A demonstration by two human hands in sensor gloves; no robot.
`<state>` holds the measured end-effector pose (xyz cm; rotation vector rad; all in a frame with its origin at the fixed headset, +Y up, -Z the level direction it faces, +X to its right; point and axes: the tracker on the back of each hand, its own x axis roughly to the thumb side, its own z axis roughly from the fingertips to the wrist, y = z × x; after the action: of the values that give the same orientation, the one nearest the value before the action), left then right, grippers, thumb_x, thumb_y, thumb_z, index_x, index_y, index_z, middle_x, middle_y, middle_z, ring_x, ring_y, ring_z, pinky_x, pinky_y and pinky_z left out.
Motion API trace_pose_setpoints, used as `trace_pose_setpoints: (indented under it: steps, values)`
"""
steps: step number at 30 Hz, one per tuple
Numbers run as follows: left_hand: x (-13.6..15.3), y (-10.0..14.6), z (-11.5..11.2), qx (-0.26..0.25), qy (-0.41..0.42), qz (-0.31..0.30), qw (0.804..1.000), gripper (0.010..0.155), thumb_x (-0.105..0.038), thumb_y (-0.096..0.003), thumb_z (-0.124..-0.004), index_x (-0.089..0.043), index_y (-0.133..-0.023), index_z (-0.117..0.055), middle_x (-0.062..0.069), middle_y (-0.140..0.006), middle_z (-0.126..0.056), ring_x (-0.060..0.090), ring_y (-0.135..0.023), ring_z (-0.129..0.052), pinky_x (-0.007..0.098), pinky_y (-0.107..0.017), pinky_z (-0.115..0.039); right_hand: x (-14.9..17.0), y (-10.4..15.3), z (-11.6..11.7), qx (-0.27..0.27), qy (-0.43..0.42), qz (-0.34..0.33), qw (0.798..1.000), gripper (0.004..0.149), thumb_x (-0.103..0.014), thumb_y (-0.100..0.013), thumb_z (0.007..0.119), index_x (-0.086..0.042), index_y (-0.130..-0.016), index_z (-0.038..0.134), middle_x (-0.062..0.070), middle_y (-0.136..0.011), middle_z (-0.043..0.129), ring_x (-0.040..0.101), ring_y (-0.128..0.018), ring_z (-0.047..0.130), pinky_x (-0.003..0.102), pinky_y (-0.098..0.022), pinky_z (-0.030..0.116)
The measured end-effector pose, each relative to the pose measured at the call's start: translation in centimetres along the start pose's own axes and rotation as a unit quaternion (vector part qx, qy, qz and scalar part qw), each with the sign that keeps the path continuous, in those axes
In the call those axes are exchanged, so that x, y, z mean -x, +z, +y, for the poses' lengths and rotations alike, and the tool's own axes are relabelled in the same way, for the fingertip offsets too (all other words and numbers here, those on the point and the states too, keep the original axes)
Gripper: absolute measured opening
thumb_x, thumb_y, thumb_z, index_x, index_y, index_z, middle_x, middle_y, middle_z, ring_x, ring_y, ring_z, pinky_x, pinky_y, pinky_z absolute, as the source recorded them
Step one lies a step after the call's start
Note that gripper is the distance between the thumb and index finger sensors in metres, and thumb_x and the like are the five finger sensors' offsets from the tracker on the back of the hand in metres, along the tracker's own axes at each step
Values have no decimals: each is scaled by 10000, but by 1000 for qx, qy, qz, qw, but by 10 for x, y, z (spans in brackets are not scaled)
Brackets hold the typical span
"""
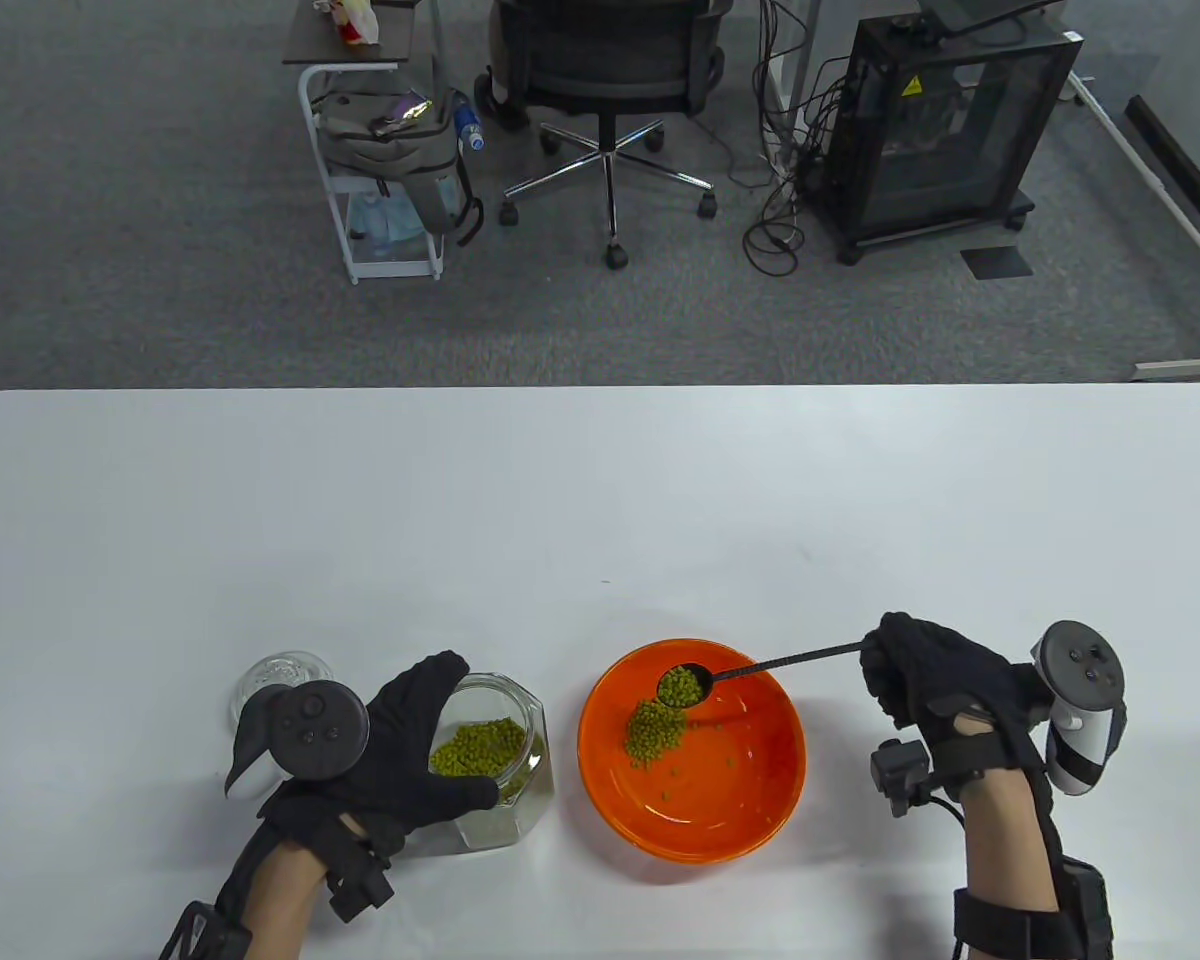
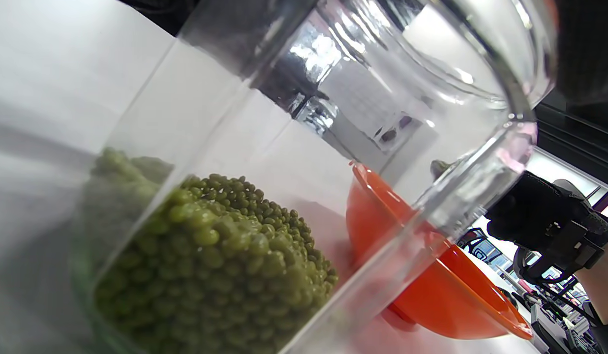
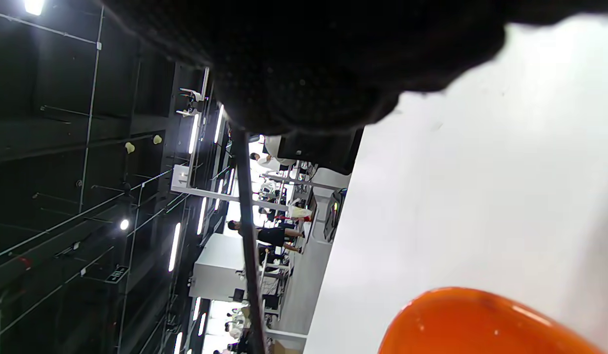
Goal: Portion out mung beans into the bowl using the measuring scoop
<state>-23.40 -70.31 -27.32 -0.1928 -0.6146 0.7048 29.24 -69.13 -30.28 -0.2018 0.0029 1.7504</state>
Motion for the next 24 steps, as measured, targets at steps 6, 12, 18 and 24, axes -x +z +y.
trace_pose_setpoints:
  steps: [6,12,18,24]
  values:
    - [0,0,-1,1,7,-1,1000,1211,-826,-430,-830,-34,-1108,-214,302,-1161,-313,606,-1049,-488,765,-723,-475,-6,5,5,22,54,-20,998,433,-436,-494,787,-60,-602,972,122,-458,1012,230,-249,970,381,-208,849]
    - [0,0,0,1,5,1,1000,1209,-826,-433,-827,-33,-1107,-212,303,-1161,-314,603,-1044,-503,765,-721,-476,-17,13,15,41,115,-59,991,434,-436,-492,789,-58,-605,972,124,-463,1011,234,-249,972,383,-213,849]
    - [0,0,0,2,2,2,1000,1209,-826,-434,-824,-28,-1106,-211,306,-1160,-313,603,-1043,-507,765,-721,-477,-33,25,28,61,186,-120,973,432,-439,-490,791,-66,-614,971,124,-478,1009,238,-267,970,388,-227,846]
    - [1,0,-1,3,0,3,1000,1209,-827,-437,-820,-27,-1106,-208,307,-1160,-313,604,-1042,-508,765,-721,-478,-45,34,43,57,235,-178,954,431,-439,-489,792,-70,-626,967,126,-496,1005,245,-285,967,395,-243,843]
